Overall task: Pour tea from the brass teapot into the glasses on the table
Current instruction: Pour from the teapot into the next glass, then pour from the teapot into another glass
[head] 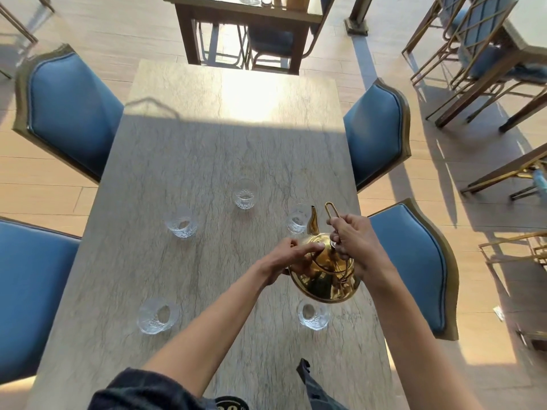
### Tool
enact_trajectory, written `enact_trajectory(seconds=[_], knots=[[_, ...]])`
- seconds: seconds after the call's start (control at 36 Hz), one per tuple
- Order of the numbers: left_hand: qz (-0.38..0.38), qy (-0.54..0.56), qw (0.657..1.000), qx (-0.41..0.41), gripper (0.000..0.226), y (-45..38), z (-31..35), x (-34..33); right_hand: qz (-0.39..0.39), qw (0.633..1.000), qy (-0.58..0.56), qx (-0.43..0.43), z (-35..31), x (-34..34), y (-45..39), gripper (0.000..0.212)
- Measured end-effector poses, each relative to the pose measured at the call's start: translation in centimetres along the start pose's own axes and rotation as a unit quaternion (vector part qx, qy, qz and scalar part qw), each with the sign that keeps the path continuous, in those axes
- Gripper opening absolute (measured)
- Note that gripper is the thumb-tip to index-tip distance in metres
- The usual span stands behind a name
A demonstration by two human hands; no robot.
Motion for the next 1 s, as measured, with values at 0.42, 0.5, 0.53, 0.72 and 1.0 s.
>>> enact_trajectory(seconds=[0.42, 0.5, 0.53, 0.72, 1.0], knots=[[0.066, 0.012, 0.997, -0.026, 0.070, 2.6, 0.6, 5.6, -0.025, 0.996, 0.050, 0.066, -3.9, -5.2, 2.0, 0.024], [0.087, 0.008, 0.996, -0.020, 0.101, 3.3, 0.2, 7.3, -0.047, 0.996, 0.044, 0.065, -5.1, -7.0, 2.2, 0.023], [0.095, 0.007, 0.995, -0.016, 0.106, 3.4, 0.1, 7.8, -0.049, 0.996, 0.045, 0.061, -5.5, -7.6, 2.2, 0.023], [0.116, -0.002, 0.993, 0.000, 0.100, 4.5, 0.5, 10.4, -0.065, 0.997, 0.038, 0.025, -7.5, -10.6, 1.2, 0.024], [0.113, 0.026, 0.993, 0.027, 0.079, 3.9, 0.0, 12.8, -0.057, 0.997, 0.050, 0.004, -8.5, -13.1, -1.2, 0.021]])
Point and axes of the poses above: each hand's wrist, its own y-axis away from the middle knuckle, its own x-axis out of the back of the hand, z = x × y, the point moved 1 cm from there along -y, towards the middle knuckle, and after that the axes turned 15 degrees about -x, right-handed, at the moved point
